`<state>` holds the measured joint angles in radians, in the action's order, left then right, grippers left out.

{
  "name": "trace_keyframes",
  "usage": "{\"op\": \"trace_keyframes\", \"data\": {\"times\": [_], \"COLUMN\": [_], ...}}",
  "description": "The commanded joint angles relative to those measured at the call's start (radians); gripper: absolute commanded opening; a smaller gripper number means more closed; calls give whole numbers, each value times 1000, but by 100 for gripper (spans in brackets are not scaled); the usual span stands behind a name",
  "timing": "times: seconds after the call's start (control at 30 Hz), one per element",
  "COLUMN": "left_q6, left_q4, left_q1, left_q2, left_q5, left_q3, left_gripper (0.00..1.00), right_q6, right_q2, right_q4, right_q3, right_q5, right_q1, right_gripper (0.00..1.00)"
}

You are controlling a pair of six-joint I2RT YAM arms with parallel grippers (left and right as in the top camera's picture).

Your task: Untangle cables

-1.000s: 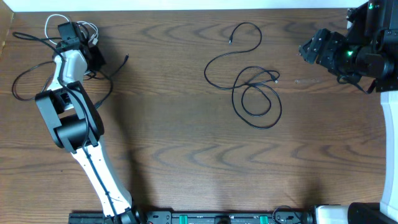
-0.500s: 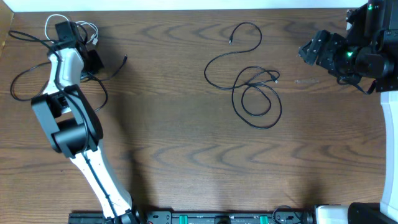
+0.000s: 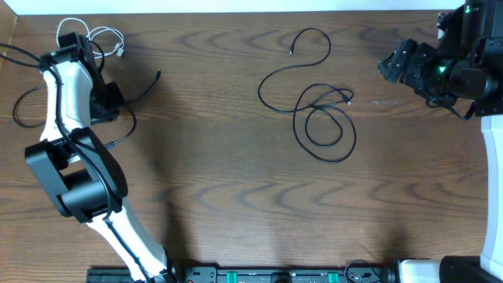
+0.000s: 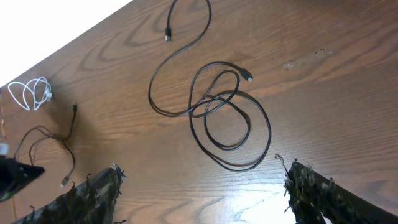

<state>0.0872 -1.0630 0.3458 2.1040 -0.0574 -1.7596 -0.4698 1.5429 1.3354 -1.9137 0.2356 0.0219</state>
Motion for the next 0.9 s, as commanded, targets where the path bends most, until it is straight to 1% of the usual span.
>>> {"op": "trace_keyframes", "data": {"times": [0.0, 0.1, 0.2, 0.33, 0.47, 0.57, 0.67, 0.87], "left_q6": [6, -5, -45, -49, -50, -49, -50, -49], "left_q4": [64, 141, 230, 277, 264, 222, 184, 137], "left_q1": [5, 6, 6, 6, 6, 6, 6, 6], "left_q2": [20, 21, 21, 21, 21, 21, 21, 20], "left_q5": [-121, -119, -120, -103, 11, 167, 279, 422], "left_q3": [101, 184, 252, 273, 273, 273, 273, 263], "left_gripper": [8, 7, 8, 8, 7, 8, 7, 8], "right_q6": [8, 8, 8, 8, 8, 8, 8, 8], "right_q2": [-5, -5, -5, -5, -5, -5, -5, -5], "right_q4": [6, 15, 20, 19, 19, 18, 17, 15], "right_q3": [-1, -1, -1, -1, -1, -1, -1, -1], "right_q5": [3, 3, 3, 3, 3, 3, 3, 3], "right_q1": [6, 6, 6, 6, 6, 6, 6, 6], "right_gripper": [83, 82, 81, 82, 82, 82, 82, 82]}}
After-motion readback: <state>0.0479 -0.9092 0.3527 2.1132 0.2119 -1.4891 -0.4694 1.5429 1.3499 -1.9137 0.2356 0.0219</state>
